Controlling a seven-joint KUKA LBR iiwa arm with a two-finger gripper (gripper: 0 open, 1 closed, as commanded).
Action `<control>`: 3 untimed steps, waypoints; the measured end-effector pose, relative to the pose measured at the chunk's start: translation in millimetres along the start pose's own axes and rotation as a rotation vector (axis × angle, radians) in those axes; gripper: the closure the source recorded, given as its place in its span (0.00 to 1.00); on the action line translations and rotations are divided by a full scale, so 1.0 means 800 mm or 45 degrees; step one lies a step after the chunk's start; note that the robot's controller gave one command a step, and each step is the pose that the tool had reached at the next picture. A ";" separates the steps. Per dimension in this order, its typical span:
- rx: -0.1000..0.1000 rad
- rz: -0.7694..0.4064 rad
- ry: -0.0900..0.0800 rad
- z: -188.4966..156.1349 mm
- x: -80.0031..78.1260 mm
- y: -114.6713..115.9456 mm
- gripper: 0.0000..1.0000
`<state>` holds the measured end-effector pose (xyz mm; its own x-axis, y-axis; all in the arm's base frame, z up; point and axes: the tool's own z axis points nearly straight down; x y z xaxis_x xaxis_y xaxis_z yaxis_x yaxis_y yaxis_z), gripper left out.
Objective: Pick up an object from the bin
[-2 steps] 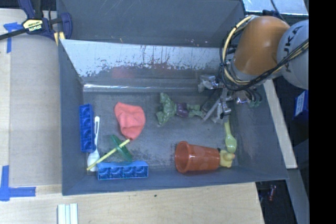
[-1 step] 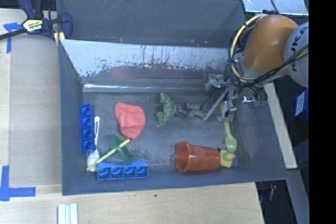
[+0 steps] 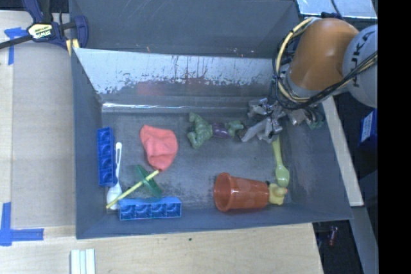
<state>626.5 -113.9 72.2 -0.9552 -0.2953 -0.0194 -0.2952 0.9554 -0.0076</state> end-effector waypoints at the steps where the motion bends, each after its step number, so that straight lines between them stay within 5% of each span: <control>1: 0.000 0.001 0.000 0.000 0.000 0.000 1.00; 3: 0.003 0.004 -0.004 -0.067 -0.001 -0.001 1.00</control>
Offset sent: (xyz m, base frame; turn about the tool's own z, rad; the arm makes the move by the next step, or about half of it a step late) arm -0.0001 -0.0001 0.0602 0.0003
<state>626.5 -114.5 125.9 -0.9560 -0.2925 -0.0230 -0.2923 0.9563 -0.0097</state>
